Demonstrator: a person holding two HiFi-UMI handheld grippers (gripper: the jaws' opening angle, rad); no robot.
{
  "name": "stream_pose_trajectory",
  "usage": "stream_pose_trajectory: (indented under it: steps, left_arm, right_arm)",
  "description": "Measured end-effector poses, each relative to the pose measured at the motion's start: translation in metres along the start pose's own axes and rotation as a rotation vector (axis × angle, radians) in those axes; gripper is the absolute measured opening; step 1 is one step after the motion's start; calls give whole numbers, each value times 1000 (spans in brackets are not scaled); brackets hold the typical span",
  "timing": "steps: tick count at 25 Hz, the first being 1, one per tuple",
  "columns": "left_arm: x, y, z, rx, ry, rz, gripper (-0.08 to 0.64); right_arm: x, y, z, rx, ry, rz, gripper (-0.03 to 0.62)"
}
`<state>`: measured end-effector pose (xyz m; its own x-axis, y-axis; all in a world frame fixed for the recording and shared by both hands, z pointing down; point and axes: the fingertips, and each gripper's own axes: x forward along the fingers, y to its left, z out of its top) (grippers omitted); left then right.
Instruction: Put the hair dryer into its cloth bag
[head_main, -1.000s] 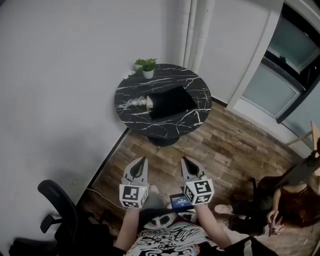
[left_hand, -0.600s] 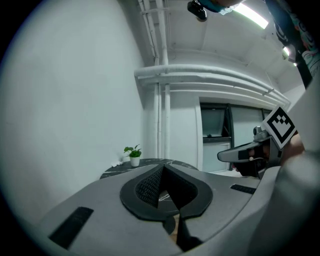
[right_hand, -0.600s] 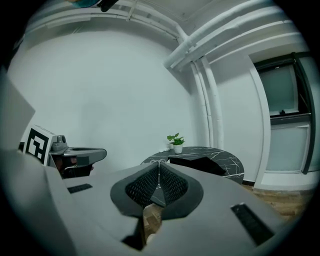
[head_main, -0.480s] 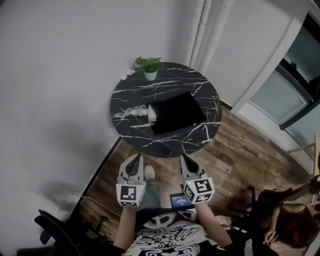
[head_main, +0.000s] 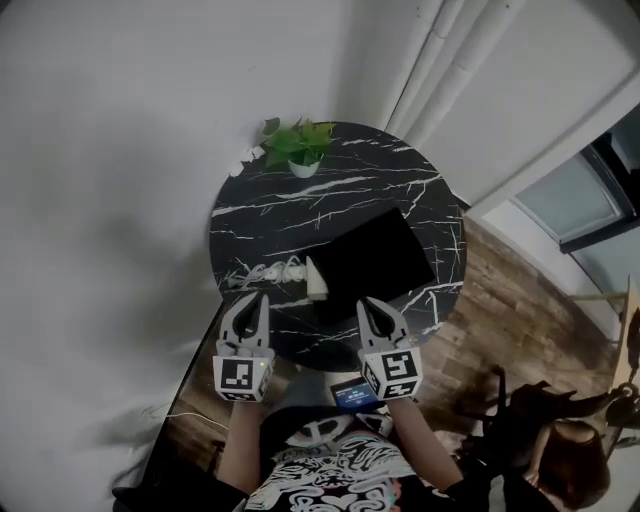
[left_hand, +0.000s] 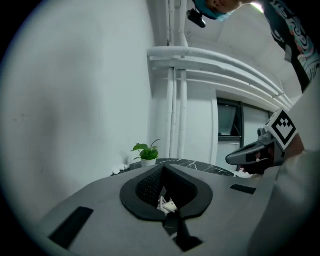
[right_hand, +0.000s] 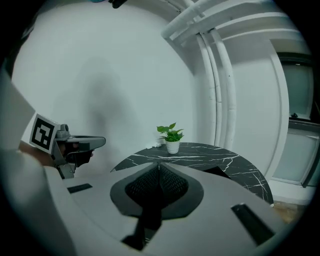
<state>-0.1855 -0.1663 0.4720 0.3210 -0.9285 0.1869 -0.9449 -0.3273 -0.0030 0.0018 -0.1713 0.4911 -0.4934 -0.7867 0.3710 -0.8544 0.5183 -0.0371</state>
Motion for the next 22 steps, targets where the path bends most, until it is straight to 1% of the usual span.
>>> stream_pose_trajectory:
  steps: [2,4,9,14,16,17,18,19,20,22]
  left_arm:
    - [18,13,0,12,3,-14,14]
    - [31,22,-3,6,11,-22,14]
    - [50,30,-21,-2,58,-56,14]
    - [67,31,-53,49,144,-108,15]
    - [73,33,-68,93,187,-118,15]
    - [76,34,-76,131,212,-126,15]
    - [78,33,-86,175,243,-141,26]
    - [80,32,-98,220,281,-166,77]
    - [82,31,-111,259,322,-197,146]
    - [85,30,-133,327,393,-256,241]
  right_arm:
    - [18,-4,3,-1,24,2,21]
    - [30,-6,2,8,43,9,21]
    - [45,-5,-10,25,94,10,21]
    - [65,4,-26,4,148,45,23]
    - [74,10,-33,-1,172,71,31]
    - [78,14,-36,-7,185,87,53]
    - [82,17,-39,-13,199,102,83]
    - [86,19,-42,-19,213,115,116]
    - [90,22,-45,-25,225,124,146]
    - [96,26,-51,-45,245,128,161]
